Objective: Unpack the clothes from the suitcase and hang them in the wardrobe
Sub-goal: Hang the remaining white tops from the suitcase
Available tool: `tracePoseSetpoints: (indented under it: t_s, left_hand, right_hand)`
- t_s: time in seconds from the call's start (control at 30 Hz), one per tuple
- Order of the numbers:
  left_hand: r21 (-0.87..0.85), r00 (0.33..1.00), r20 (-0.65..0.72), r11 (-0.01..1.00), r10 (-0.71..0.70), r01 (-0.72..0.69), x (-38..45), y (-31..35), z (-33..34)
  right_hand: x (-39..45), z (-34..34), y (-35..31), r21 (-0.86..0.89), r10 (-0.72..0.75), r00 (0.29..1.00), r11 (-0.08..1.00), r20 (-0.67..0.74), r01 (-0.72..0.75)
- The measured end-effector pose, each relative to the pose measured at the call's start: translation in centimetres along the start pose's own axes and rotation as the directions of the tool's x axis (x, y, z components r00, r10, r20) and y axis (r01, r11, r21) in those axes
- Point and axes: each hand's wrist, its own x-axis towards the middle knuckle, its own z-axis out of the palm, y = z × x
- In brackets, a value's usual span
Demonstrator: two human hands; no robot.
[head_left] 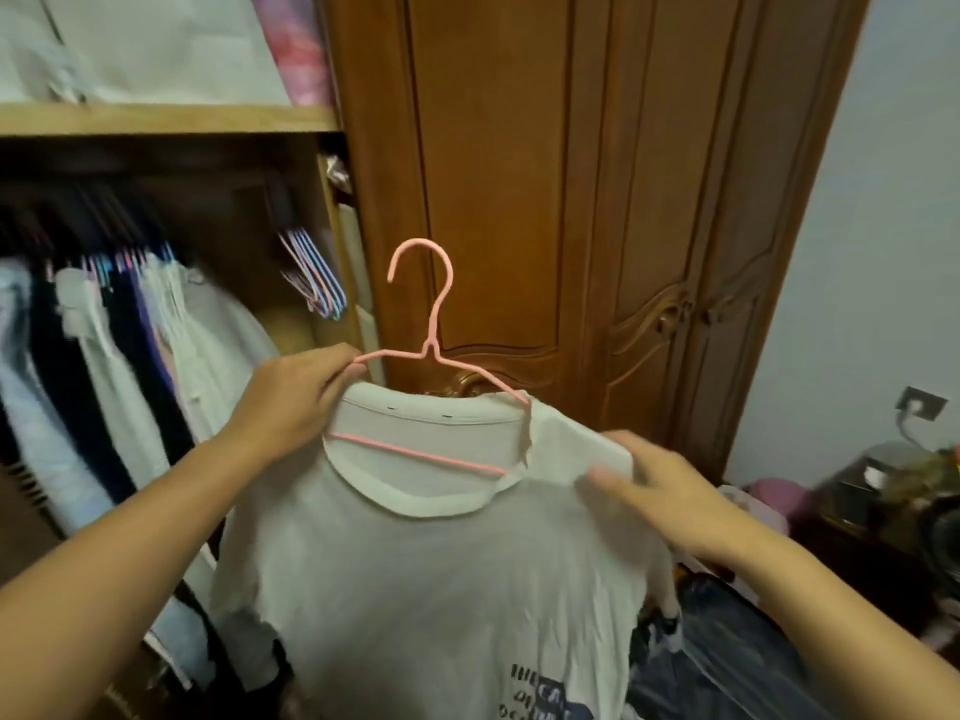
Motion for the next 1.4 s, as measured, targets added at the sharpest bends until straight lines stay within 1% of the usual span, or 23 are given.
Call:
tracePoseSetpoints:
  t_s: [0.03,0.07,0.13,0.17,0.2,0.23,0.3,0.37,0.4,0.47,0.53,0.57,0.6,0.63,0.7,0.77,0.83,0.93,1.07,1.17,1.23,1.3,1.4]
  left_hand:
    - [-0.01,0.999,0.018,0.999,-0.033,0.033,0.0,-0.8,0.4]
    - [-0.022,0.997,0.039,0.998,-0.064,0.065,0.0,-1.6,0.8]
    - [-0.055,0.988,0.077,0.989,-0.133,0.137,0.0,-3.2,1.8]
    - [-0.077,0.983,0.085,0.983,-0.16,0.166,0.0,-3.8,2.4]
    - [-0.102,0.983,0.087,0.98,-0.161,0.169,0.1,-4.2,3.0]
    - [-0.125,0.987,0.089,0.982,-0.131,0.141,0.1,-4.6,3.8]
    - [-0.162,0.988,0.134,0.982,-0.073,0.095,0.6,-5.3,5.1]
    - [-0.151,0.976,0.197,0.98,-0.096,0.127,1.9,-6.8,5.5]
    - [-0.084,0.969,0.217,0.987,-0.116,0.137,2.6,-8.0,5.6]
    - [0.184,0.957,0.219,0.971,-0.19,0.15,3.5,-11.5,5.1]
    - [0.438,0.93,0.17,0.871,-0.325,0.224,3.5,-16.0,3.3]
    - [0.517,0.914,0.112,0.808,-0.391,0.282,3.3,-18.4,2.3]
    - [0.555,0.89,0.051,0.754,-0.452,0.351,2.9,-20.7,1.2]
    - [0.56,0.858,0.014,0.715,-0.514,0.419,2.4,-22.7,0.2]
    - [0.532,0.799,0.037,0.689,-0.6,0.492,1.5,-25.5,-1.2]
    - [0.504,0.8,0.077,0.715,-0.595,0.484,0.9,-26.7,-1.5]
    - [0.476,0.81,0.082,0.737,-0.581,0.481,0.4,-26.7,-1.4]
    - [0.425,0.804,0.119,0.762,-0.583,0.489,0.5,-26.3,-2.4]
    - [0.26,0.781,0.165,0.79,-0.602,0.555,0.7,-26.5,-4.1]
    - [0.215,0.785,0.156,0.797,-0.599,0.565,0.2,-27.2,-4.2]
    - [0.203,0.791,0.159,0.803,-0.591,0.56,0.3,-27.4,-4.2]
    - [0.199,0.795,0.159,0.807,-0.586,0.555,0.4,-27.3,-3.9]
    - [0.197,0.778,0.195,0.801,-0.597,0.565,0.5,-27.0,-4.1]
  right_hand:
    - [0.3,0.6,-1.2,0.004,-0.022,0.992,1.0,0.121,0.022]
    - [0.8,0.9,-2.4,0.059,-0.031,0.977,0.998,0.213,0.019]
    - [1.8,1.3,-4.2,0.233,-0.032,0.927,0.97,0.372,-0.06]
    - [2.3,1.5,-5.1,0.33,-0.047,0.896,0.937,0.441,-0.113]
    - [2.8,1.9,-5.8,0.425,-0.07,0.865,0.889,0.498,-0.172]
    - [3.3,2.3,-6.4,0.5,-0.094,0.838,0.836,0.537,-0.226]
    - [4.6,3.6,-7.5,0.556,-0.108,0.816,0.781,0.568,-0.283]
    - [6.1,4.6,-8.6,0.558,-0.059,0.834,0.768,0.548,-0.313]
    - [7.0,4.8,-9.2,0.546,-0.023,0.852,0.777,0.524,-0.315]
    - [8.4,4.9,-10.6,0.441,0.038,0.895,0.861,0.444,-0.255]
    - [9.6,5.0,-12.1,0.305,0.02,0.923,0.941,0.383,-0.147]
    - [10.2,5.1,-13.0,0.254,-0.006,0.937,0.963,0.35,-0.089]
    - [10.6,5.5,-13.9,0.206,-0.032,0.952,0.978,0.305,-0.033]
    - [11.2,6.2,-14.8,0.156,-0.057,0.967,0.988,0.248,0.018]
    - [12.7,8.0,-15.9,0.084,-0.105,0.981,0.992,0.161,0.093]
    - [14.6,10.1,-16.9,0.085,-0.15,0.977,0.987,0.153,0.138]
    - [16.8,11.8,-18.1,0.136,-0.2,0.965,0.975,0.169,0.178]
    - [20.5,14.3,-20.5,0.215,-0.288,0.949,0.942,0.128,0.257]
    - [26.1,19.7,-22.0,0.166,-0.404,0.912,0.906,0.073,0.389]
    - [30.2,22.5,-23.1,0.12,-0.387,0.922,0.916,0.022,0.382]
    - [33.4,23.0,-24.6,0.092,-0.348,0.937,0.934,0.025,0.344]
    - [36.8,23.5,-26.4,0.018,-0.296,0.955,0.955,0.032,0.296]
    - [40.7,23.9,-28.5,-0.042,-0.242,0.97,0.969,0.02,0.243]
